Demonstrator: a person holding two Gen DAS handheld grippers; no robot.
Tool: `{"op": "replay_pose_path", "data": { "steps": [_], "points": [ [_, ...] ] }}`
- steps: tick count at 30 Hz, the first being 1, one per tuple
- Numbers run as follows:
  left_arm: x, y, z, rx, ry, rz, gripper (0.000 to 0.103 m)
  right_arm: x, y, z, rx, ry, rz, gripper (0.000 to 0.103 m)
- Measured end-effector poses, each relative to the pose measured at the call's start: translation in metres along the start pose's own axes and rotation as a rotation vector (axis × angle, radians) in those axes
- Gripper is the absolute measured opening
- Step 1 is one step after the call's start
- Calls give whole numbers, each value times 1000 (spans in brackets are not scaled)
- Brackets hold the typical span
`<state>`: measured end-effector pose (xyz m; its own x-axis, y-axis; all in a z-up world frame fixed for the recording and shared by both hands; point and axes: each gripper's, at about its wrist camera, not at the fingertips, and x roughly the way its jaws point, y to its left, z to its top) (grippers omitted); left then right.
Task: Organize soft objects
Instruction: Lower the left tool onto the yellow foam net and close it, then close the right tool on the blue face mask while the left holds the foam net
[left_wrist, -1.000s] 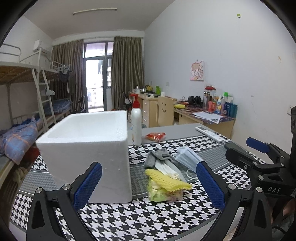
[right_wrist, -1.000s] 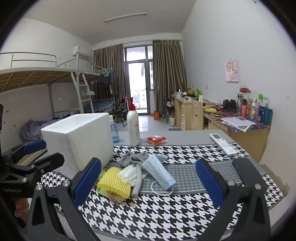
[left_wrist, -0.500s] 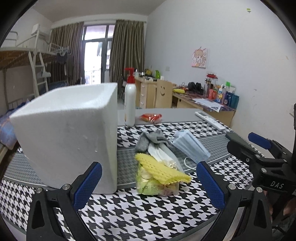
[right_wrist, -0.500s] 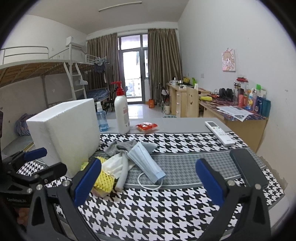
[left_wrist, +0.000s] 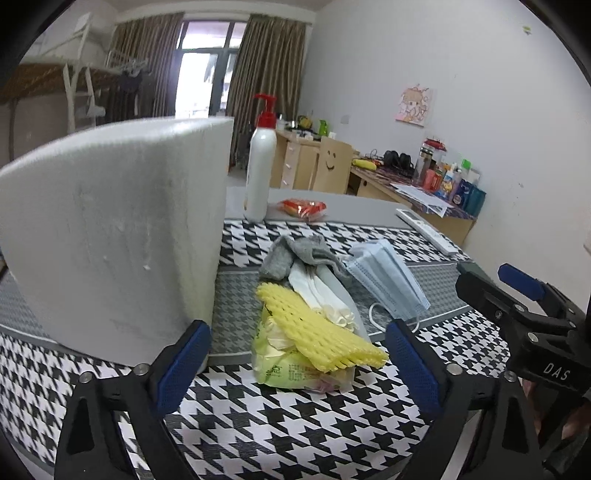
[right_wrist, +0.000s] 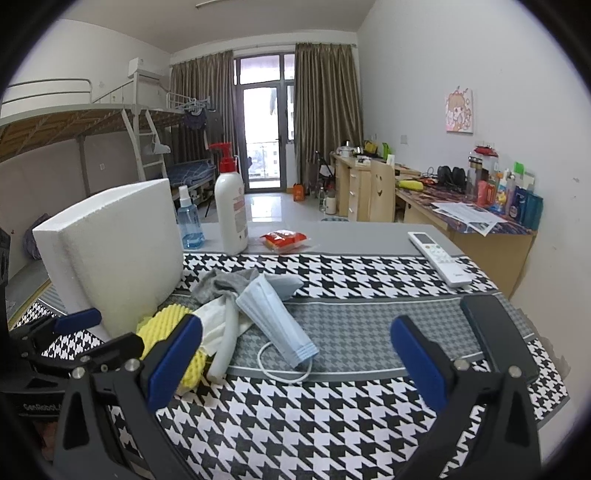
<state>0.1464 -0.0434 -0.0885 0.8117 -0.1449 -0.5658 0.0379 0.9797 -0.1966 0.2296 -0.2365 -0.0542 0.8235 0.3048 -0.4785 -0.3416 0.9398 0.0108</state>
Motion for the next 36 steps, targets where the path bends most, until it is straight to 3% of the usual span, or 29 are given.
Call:
{"op": "replay_pose_path", "data": {
  "steps": [8, 11, 23, 27, 36],
  "points": [
    [23, -3, -3, -63, 100, -44, 76, 10, -1, 0, -14, 35, -4, 103],
    [27, -5, -4, -73, 125, -62, 63, 14, -3, 0, -18, 47, -3, 103],
    [23, -9, -6, -66, 148, -93, 31, 28, -4, 1, -15, 90, 2, 103],
    [25, -9, -4, -57, 145, -94, 16, 38, -3, 1, -19, 128, -2, 101],
    [24, -3, -2, -39, 126, -101, 13, 57, 1, 2, -30, 194, 16, 85]
  ]
}}
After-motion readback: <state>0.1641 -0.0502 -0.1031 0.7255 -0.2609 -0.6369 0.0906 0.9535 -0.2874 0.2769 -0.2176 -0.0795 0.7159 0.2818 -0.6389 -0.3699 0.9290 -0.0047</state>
